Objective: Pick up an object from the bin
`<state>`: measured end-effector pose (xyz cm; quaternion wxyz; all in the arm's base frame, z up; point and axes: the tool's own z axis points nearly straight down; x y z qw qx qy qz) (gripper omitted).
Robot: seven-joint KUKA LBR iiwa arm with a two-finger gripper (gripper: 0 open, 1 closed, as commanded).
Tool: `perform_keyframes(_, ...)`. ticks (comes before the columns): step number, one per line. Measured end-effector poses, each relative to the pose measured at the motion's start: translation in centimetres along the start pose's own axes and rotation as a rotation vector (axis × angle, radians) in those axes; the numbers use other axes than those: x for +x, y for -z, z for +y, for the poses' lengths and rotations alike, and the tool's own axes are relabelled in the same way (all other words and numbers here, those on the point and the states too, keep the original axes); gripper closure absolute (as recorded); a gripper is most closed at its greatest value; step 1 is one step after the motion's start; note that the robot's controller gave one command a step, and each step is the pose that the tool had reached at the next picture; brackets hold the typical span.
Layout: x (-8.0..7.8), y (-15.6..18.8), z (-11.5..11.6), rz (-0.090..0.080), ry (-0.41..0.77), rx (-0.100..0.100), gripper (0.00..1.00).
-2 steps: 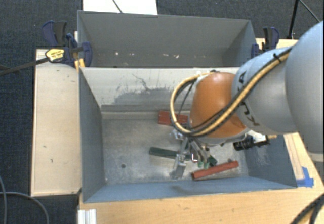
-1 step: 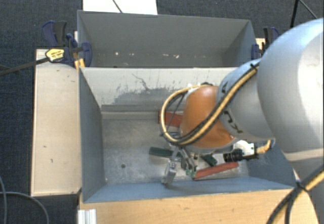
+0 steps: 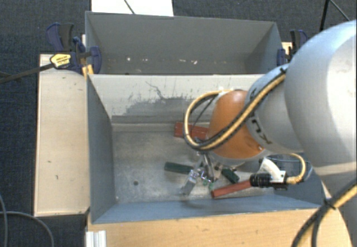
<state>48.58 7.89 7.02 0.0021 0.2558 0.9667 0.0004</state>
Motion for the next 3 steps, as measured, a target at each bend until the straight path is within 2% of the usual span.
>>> perform_keyframes(1,0.0,0.0,0.0,0.0,0.002,0.0,1.0)
perform_keyframes(2,-0.1,2.7,0.0,0.0,0.007,-0.001,1.0)
perform_keyframes(3,-0.2,7.8,0.1,-0.001,0.011,-0.002,1.0)
